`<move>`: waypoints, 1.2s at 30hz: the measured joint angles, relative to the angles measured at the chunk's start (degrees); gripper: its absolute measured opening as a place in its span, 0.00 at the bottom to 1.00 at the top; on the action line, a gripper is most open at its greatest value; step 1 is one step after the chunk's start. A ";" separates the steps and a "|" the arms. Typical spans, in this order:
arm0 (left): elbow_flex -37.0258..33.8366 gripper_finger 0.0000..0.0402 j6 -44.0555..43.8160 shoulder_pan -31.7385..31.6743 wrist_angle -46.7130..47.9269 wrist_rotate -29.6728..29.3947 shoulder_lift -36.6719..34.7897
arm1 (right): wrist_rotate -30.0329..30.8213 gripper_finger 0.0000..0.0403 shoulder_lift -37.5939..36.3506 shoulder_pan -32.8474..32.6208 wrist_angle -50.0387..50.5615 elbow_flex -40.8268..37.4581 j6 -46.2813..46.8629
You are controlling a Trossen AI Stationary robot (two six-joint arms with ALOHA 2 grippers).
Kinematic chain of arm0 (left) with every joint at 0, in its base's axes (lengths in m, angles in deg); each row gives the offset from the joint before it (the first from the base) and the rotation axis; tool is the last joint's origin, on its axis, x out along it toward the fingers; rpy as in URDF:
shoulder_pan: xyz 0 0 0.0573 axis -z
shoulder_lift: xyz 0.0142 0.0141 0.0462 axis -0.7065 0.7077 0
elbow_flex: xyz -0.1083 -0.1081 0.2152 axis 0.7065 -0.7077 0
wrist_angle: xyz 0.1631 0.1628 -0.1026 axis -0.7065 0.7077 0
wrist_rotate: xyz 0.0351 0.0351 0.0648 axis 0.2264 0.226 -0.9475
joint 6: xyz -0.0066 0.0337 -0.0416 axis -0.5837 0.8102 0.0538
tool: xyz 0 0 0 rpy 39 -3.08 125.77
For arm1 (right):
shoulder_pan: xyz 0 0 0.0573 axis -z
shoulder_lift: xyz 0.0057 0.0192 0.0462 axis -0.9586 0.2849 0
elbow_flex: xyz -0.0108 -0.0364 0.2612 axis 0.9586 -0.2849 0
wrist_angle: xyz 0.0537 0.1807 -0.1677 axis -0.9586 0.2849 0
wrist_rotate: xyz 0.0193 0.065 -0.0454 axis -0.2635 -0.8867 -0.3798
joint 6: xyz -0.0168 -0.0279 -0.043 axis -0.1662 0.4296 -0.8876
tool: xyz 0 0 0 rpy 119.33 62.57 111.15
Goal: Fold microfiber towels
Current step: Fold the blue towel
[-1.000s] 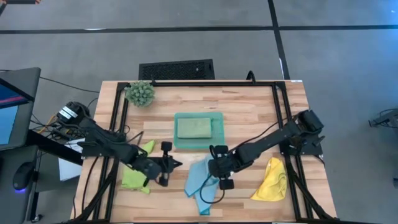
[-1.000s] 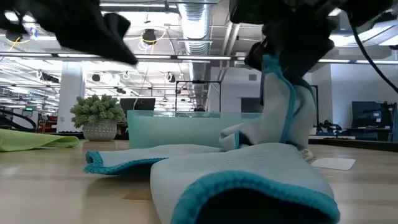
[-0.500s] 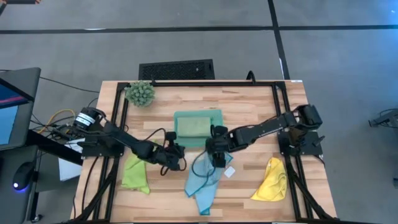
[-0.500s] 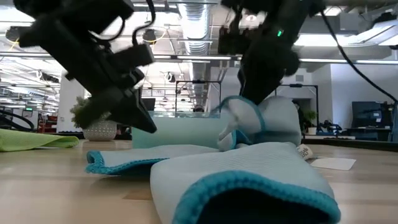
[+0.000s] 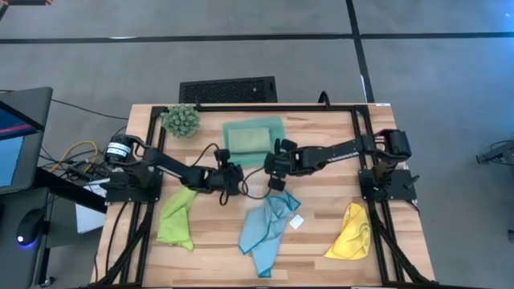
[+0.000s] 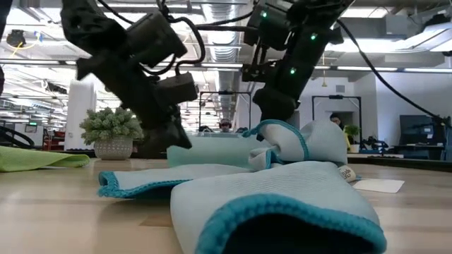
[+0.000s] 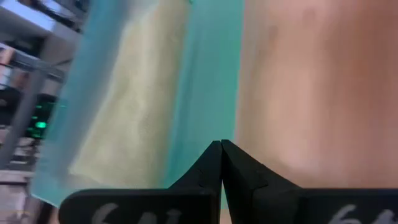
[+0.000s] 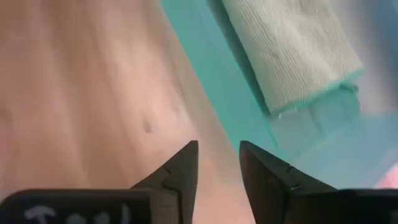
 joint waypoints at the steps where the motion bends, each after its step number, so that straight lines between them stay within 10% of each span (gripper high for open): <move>1: 0.16 0.00 0.91 -0.56 -0.06 0.06 -0.01 | -0.13 0.34 0.00 0.58 0.33 0.00 -0.37; 9: 0.30 0.00 1.78 7.68 7.57 -5.42 -7.02 | -0.63 0.28 -5.88 -9.99 3.65 0.07 -1.08; 18: 0.32 0.00 -7.14 19.05 2.63 4.99 -12.24 | -3.48 0.28 -6.75 -23.92 -4.39 0.12 4.64; 26: 0.38 0.00 -9.02 20.60 -3.22 15.36 -8.07 | -9.75 0.45 -4.40 -21.44 1.76 0.71 3.28; 36: 0.15 0.00 -12.03 20.43 -5.88 16.96 -1.63 | -18.10 0.58 -0.57 -11.41 0.66 0.64 -19.70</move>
